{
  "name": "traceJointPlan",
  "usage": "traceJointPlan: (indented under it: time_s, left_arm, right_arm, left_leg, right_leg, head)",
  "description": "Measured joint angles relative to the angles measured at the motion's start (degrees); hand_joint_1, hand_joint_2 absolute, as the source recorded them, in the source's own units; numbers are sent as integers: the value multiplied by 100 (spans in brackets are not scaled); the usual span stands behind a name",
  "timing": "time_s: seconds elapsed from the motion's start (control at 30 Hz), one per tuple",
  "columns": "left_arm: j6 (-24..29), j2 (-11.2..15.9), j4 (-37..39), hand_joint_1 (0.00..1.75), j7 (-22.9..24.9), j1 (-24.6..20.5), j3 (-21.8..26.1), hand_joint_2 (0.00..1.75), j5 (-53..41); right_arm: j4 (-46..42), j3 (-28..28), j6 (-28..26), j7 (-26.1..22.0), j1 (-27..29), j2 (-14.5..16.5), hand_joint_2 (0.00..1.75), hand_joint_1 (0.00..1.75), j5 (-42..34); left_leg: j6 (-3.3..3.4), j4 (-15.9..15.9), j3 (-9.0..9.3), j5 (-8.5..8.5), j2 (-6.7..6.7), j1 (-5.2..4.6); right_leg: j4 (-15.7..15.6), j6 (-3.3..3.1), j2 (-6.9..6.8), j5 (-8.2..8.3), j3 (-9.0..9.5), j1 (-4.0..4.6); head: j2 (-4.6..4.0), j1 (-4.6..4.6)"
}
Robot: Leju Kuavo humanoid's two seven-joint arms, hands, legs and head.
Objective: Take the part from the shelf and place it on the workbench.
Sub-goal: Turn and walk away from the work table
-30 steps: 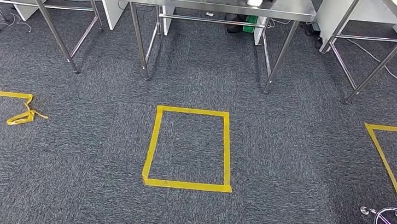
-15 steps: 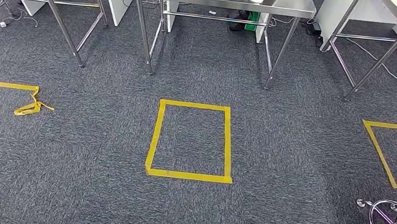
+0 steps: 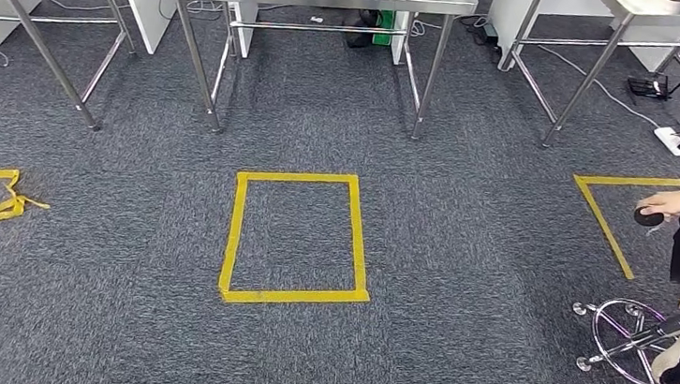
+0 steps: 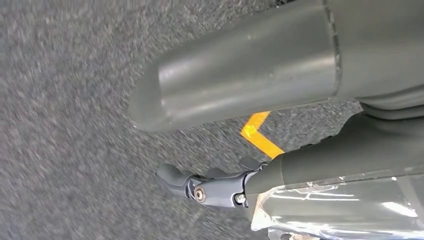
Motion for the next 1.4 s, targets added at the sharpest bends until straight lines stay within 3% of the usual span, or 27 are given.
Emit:
traceJointPlan:
  time_s: [0.07,0.13,0.2,0.27,0.33,0.37,0.4,0.43,0.47,0.5,0.57,0.63,0.67,0.73,0.8,0.83,0.87,0.9,0.93,1.0,1.07,1.13,1.2,1.23,1.3,1.37,1.4]
  left_arm:
    - [14,-2,-20,0,-2,-8,-37,0,11]
    - [31,-19,-32,0,1,-28,-62,0,43]
    - [39,-37,-44,0,5,-50,-84,0,66]
    - [42,-48,-57,0,7,-58,-98,0,69]
    - [46,-55,-62,0,8,-57,-105,0,79]
    - [49,-60,-63,0,10,-59,-113,0,94]
    - [54,-66,-65,0,13,-61,-123,0,111]
    - [59,-75,-67,0,16,-65,-134,0,135]
    - [66,-81,-71,0,20,-71,-146,0,156]
    - [73,-86,-78,0,21,-76,-159,0,168]
    - [91,-89,-93,0,21,-89,-183,0,179]
    - [101,-95,-104,0,21,-105,-196,0,182]
    - [101,-98,-107,0,21,-110,-198,0,183]
    - [102,-105,-114,0,21,-111,-202,0,184]
    - [105,-105,-119,0,21,-101,-205,0,184]
    - [107,-104,-121,0,21,-95,-205,0,185]
    - [108,-103,-121,0,22,-89,-205,0,185]
    - [108,-103,-121,0,22,-86,-205,0,186]
    - [108,-103,-121,0,23,-85,-206,0,186]
    - [108,-99,-123,0,23,-85,-208,0,186]
    - [109,-96,-127,0,23,-87,-210,0,188]
    - [112,-97,-132,0,25,-91,-215,0,210]
    - [114,-110,-144,0,29,-97,-222,0,248]
    - [114,-114,-154,0,33,-96,-226,0,269]
    - [116,-114,-173,0,40,-85,-228,0,310]
    - [124,-111,-180,0,50,-76,-229,0,366]
    - [128,-113,-182,0,55,-75,-231,0,398]
  right_arm:
    - [-1,-20,-34,-9,-24,15,0,0,-31]
    - [-2,-43,-63,-15,-27,22,0,0,-59]
    - [-2,-76,-84,-16,-24,25,0,0,-80]
    - [-2,-100,-93,-16,-40,22,0,0,-87]
    - [-2,-108,-93,-17,-39,22,0,0,-90]
    - [-2,-110,-94,-16,-29,22,0,0,-94]
    - [-2,-113,-96,-13,-18,20,0,0,-99]
    - [-4,-115,-98,-10,-14,16,0,0,-104]
    - [-5,-116,-100,-7,-17,14,0,0,-107]
    - [-7,-117,-101,-5,-31,14,0,0,-108]
    - [-8,-120,-103,-3,-53,19,0,0,-111]
    - [-8,-129,-104,0,-53,19,0,0,-115]
    - [-8,-134,-105,2,-48,17,0,0,-117]
    - [-9,-140,-109,5,-47,16,0,0,-118]
    - [-10,-140,-113,6,-52,25,0,0,-117]
    - [-10,-141,-113,6,-50,30,0,0,-117]
    - [-10,-142,-113,7,-45,33,0,0,-118]
    - [-10,-143,-113,7,-39,32,0,0,-118]
    - [-10,-144,-114,8,-36,32,0,0,-119]
    - [-11,-144,-115,8,-44,38,0,0,-119]
    - [-13,-144,-116,8,-61,45,0,0,-119]
    - [-14,-147,-121,9,-62,48,0,0,-126]
    - [-15,-155,-126,10,-49,44,0,0,-145]
    - [-15,-158,-127,9,-52,42,0,0,-158]
    - [-15,-163,-128,3,-70,43,0,0,-181]
    - [-15,-173,-128,-5,-70,46,0,0,-197]
    - [-15,-180,-128,-7,-63,46,0,0,-204]
  left_leg:
    - [39,-255,118,-1,-102,-28]
    - [57,-333,128,26,19,-44]
    - [99,-428,152,77,159,-29]
    - [125,-468,150,101,318,-33]
    - [126,-463,131,102,482,-43]
    - [124,-461,129,102,556,-44]
    - [120,-459,132,100,624,-41]
    - [111,-457,141,97,686,-37]
    - [93,-454,153,92,745,-41]
    - [63,-446,164,79,798,-57]
    - [-9,-433,188,61,892,-88]
    - [-79,-433,209,50,984,-80]
    - [-113,-401,205,10,948,-62]
    - [-163,-50,69,-265,687,-30]
    - [-184,737,-271,-697,405,-20]
    - [-185,1100,-439,-837,352,-22]
    - [-177,1285,-532,-856,332,-24]
    - [-160,1231,-514,-749,320,-24]
    - [-139,953,-391,-546,292,-23]
    - [-89,157,-28,-142,77,-15]
    - [-59,-274,155,-22,-97,-17]
    - [-27,-324,157,-29,-35,-41]
    - [48,-365,155,12,97,-44]
    - [87,-387,156,31,174,-39]
    - [130,-399,143,41,335,-50]
    - [136,-398,131,41,496,-62]
    - [135,-397,129,41,568,-63]
  right_leg:
    - [10,58,103,33,-65,-16]
    - [15,125,183,62,-145,-48]
    - [222,148,16,-59,-286,-39]
    - [887,135,-236,-388,-621,-41]
    - [1614,164,-306,-656,-973,-70]
    - [1715,212,-321,-662,-1010,-85]
    - [1567,274,-344,-575,-921,-100]
    - [1191,336,-404,-422,-714,-112]
    - [713,383,-547,-255,-456,-119]
    - [321,386,-676,-118,-253,-116]
    - [-40,298,-814,10,-92,-95]
    - [-41,184,-691,46,-115,-86]
    - [-50,139,-632,66,-111,-99]
    - [-70,59,-514,115,-101,-132]
    - [-64,20,-391,138,-128,-123]
    - [-60,15,-323,142,-137,-113]
    - [-54,11,-250,145,-141,-101]
    - [-46,11,-175,144,-139,-94]
    - [-37,13,-98,144,-131,-90]
    - [-16,22,48,142,-129,-70]
    - [10,62,166,152,-182,-54]
    - [9,137,280,186,-265,-66]
    - [118,188,169,139,-371,-72]
    - [321,189,32,29,-487,-65]
    - [1062,166,-241,-320,-849,-70]
    - [1684,196,-307,-540,-1131,-89]
    - [1698,239,-325,-524,-1116,-98]
  head:
    - [0,4]
    - [0,-1]
    - [0,21]
    - [0,44]
    - [0,51]
    - [0,53]
    - [0,54]
    - [0,55]
    - [0,60]
    - [0,62]
    - [0,51]
    - [0,37]
    - [0,35]
    - [0,13]
    - [0,-10]
    - [0,-12]
    - [0,-13]
    - [0,-13]
    - [0,-14]
    - [0,-14]
    - [0,-8]
    - [0,-6]
    - [0,0]
    - [0,15]
    - [0,44]
    - [0,49]
    - [0,52]
